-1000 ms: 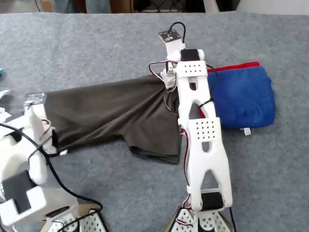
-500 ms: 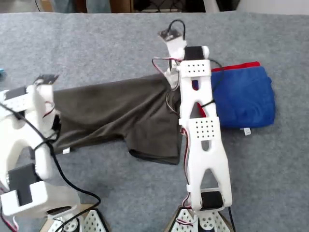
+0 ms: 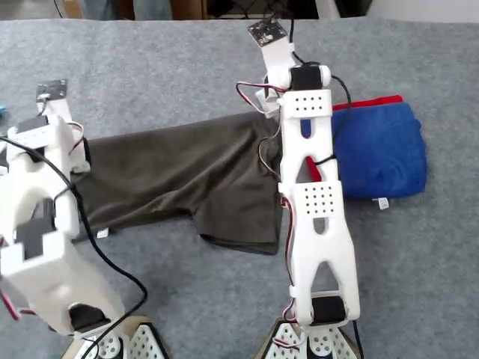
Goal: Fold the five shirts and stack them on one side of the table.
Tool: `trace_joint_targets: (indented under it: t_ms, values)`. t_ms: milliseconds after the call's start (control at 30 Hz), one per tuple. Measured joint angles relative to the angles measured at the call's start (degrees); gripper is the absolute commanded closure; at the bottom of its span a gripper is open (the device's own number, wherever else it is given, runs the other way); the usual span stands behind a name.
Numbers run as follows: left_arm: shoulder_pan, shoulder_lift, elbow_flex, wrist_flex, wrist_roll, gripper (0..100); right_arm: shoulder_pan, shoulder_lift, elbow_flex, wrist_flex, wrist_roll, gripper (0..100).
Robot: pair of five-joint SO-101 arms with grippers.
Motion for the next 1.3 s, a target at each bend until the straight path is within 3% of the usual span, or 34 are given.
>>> trace_joint_targets:
  t_ms: [100,233,600,733,1033,1300]
  values:
    - [-1.6,8.1,-5.5,-3.2,1.6,97,-1.0,2.5,1.5,-0.6,-1.0,98.4]
    - [-2.1,13.6,-12.3,-1.4,1.8,97,-1.5,8.1,2.1,-1.3,-1.2,98.4]
    - [-2.1,15.0,-15.9,-1.2,1.8,97,-1.2,10.3,-2.7,2.2,-1.2,98.4]
    - [-2.1,15.1,-18.3,2.5,-1.2,97,-1.1,7.9,-2.6,7.6,-1.1,98.4]
    - [-2.2,5.5,-18.5,7.8,-2.9,97,0.3,-1.5,-2.6,9.0,-1.1,98.4]
    - [-2.8,-2.3,-7.4,8.0,-2.9,97,0.5,-4.4,1.4,9.1,-1.1,98.4]
